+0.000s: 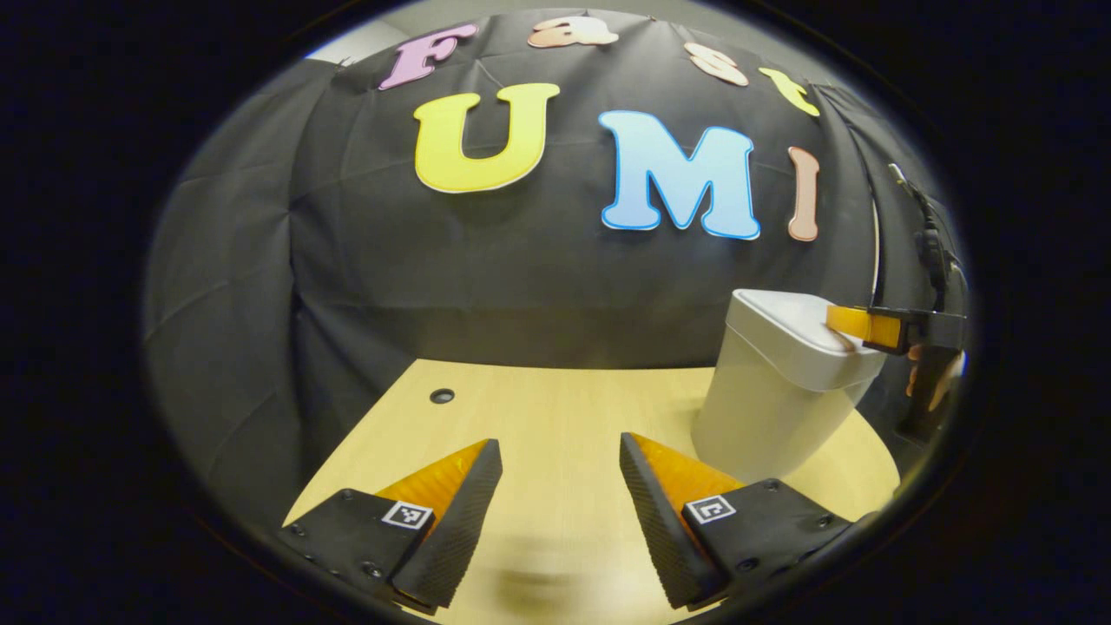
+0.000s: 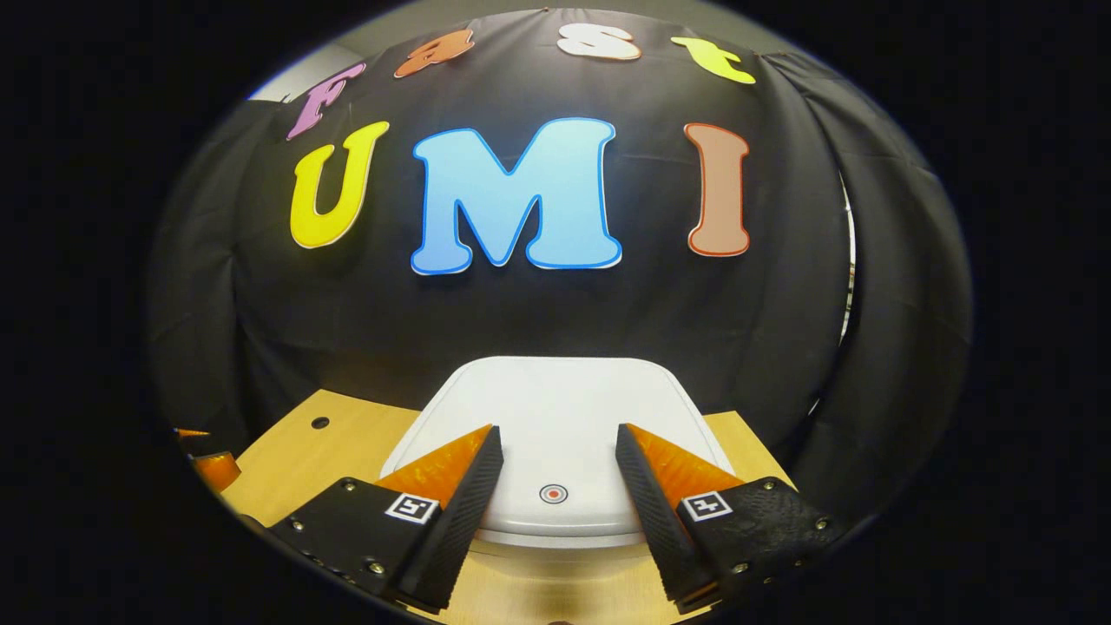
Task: Press the lid of the desktop garbage bin to open it, pick up the crumpled paper on the desktop and throw it into the bin, then pick up the pop can on the desktop and drop it into the bin, and finally close the garbage bin lid.
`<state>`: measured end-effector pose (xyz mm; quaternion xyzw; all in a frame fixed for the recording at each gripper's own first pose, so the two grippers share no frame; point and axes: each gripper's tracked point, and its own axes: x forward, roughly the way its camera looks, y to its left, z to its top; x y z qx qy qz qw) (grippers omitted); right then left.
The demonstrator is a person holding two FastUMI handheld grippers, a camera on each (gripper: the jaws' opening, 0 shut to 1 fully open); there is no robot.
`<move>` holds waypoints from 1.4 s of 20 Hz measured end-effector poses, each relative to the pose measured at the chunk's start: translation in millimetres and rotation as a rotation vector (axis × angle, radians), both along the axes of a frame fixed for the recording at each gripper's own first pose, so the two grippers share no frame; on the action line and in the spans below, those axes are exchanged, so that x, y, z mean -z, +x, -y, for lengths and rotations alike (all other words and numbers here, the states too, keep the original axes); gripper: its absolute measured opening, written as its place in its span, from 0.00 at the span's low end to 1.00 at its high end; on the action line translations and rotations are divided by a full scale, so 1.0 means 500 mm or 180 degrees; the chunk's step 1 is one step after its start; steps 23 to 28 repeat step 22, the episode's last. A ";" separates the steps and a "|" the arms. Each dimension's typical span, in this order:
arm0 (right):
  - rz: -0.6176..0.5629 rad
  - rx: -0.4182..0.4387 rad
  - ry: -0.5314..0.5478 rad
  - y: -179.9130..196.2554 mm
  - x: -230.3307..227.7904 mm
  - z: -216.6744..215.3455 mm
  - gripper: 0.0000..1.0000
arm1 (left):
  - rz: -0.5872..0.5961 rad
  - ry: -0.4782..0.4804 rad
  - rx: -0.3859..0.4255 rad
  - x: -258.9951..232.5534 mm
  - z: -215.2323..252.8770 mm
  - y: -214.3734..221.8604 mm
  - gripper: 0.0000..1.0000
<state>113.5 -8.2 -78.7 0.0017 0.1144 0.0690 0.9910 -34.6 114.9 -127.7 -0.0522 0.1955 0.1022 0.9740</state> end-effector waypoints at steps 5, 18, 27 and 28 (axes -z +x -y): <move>0.0088 0.0022 0.0042 0.003 -0.017 0.000 0.86 | 0.0096 0.0084 0.0038 -0.024 0.003 0.006 0.90; 0.0846 -0.0134 -0.0070 -0.204 -0.173 -0.085 0.85 | 0.0739 0.0164 0.0431 -0.206 0.084 0.028 0.93; 0.0852 0.0036 -0.0007 -0.256 -0.179 -0.061 0.85 | 0.0861 0.0188 0.0619 -0.251 0.136 0.024 0.93; 0.0852 0.0036 -0.0007 -0.256 -0.179 -0.061 0.85 | 0.0861 0.0188 0.0619 -0.251 0.136 0.024 0.93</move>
